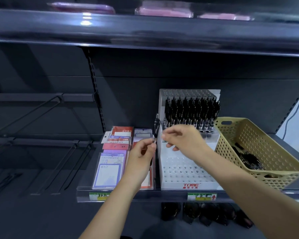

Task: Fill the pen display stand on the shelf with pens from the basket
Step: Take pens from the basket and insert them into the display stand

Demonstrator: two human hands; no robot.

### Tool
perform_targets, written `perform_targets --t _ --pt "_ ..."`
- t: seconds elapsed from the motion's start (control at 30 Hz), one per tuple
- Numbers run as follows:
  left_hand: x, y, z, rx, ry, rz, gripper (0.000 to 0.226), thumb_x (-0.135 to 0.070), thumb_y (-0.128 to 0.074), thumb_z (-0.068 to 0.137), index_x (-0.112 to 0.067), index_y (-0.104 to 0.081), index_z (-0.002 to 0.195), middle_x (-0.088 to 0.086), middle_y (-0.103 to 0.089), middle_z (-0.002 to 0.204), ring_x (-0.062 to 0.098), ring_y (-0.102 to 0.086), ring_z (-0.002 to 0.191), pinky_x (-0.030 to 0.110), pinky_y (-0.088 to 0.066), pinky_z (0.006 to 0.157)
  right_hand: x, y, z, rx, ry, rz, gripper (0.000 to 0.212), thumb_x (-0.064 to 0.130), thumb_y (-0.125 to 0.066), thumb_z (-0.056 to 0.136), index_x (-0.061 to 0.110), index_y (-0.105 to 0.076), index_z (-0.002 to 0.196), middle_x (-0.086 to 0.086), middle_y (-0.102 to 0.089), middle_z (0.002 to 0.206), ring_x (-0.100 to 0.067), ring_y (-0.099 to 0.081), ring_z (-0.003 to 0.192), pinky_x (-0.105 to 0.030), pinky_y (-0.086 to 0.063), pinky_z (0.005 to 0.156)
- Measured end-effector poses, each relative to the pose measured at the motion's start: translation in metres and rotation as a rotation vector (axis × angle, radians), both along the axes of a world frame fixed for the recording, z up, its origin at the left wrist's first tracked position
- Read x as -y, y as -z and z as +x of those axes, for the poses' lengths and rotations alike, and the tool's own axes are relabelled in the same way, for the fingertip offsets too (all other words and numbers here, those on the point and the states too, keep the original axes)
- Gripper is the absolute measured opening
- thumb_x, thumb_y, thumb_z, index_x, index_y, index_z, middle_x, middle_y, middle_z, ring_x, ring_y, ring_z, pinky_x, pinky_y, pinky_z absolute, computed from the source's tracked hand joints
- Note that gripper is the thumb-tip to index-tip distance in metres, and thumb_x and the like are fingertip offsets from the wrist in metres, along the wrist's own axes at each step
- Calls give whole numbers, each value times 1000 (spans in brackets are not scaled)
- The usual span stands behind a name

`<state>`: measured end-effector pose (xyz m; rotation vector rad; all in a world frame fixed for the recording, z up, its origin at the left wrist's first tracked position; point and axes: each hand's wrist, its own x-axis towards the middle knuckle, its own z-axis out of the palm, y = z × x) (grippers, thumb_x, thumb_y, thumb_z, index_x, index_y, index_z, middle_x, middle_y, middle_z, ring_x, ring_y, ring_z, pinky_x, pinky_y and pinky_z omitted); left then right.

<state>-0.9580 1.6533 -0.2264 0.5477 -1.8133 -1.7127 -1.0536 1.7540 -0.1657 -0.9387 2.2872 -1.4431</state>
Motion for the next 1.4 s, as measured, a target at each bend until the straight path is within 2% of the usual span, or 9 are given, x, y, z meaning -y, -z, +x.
perform_targets --t 0.1,0.23,0.33,0.47,0.63,0.73,1.07,1.2,1.4 --pt "-6 5 -1 25 38 -55 15 -17 -52 94 -21 -62 105 -8 -62 91 2 -53 76 20 -41 72 -2 5 7 37 -21 -39 2 13 -66 87 11 -65 86 -8 -69 79 -8 -64 61 -18 -54 56" --pt "-10 10 -1 53 66 -123 17 -19 -54 93 -21 -63 108 -9 -60 90 2 -49 71 22 -39 70 -11 10 4 78 -23 -36 12 15 -64 88 4 -61 82 -18 -69 83 -12 -66 63 -21 -54 55" --pt "-10 10 -1 79 68 -157 17 -20 -55 92 -26 -63 106 -7 -63 103 1 -55 82 13 -42 73 -16 7 0 97 -37 -27 13 14 -64 88 5 -58 80 -16 -69 81 -13 -67 63 -22 -55 57" --pt "-7 11 1 80 3 -148 23 -20 -57 91 -19 -65 113 -6 -63 113 -4 -55 97 -3 -38 72 -24 -16 -17 -42 100 -59 8 15 -59 89 8 -58 86 -9 -69 81 -17 -68 71 -25 -58 67" --pt "-4 12 6 98 -26 -136 20 -22 -58 91 -23 -64 109 -9 -61 108 -5 -53 92 -4 -38 72 -18 -40 -37 -202 263 -197 8 21 -61 91 15 -58 87 -5 -68 76 -16 -70 73 -36 -59 73" --pt "-3 12 8 101 -30 -130 19 -22 -58 91 -23 -65 108 -10 -61 106 -4 -54 92 -3 -39 72 -8 -39 -39 -260 259 -149 9 22 -60 91 16 -58 85 -1 -67 72 -20 -70 75 -43 -58 71" --pt "5 12 15 97 -23 -110 17 -20 -58 91 -24 -66 106 -12 -62 99 -5 -53 86 -4 -37 70 5 -40 -45 -388 221 -32 10 20 -59 91 15 -59 82 -3 -66 69 -20 -69 72 -41 -58 72" --pt "4 13 14 103 -13 -108 15 -22 -58 91 -27 -66 102 -14 -62 98 -6 -53 88 -4 -37 71 5 -35 -47 -450 215 55 12 21 -61 90 10 -62 85 -7 -68 71 -21 -67 73 -34 -56 71" --pt "3 13 15 106 21 -92 12 -23 -59 90 -32 -65 96 -19 -62 98 -13 -54 86 -2 -40 74 6 -16 -53 -366 217 153 17 24 -62 89 8 -66 84 -9 -70 79 -22 -66 71 -27 -52 65"
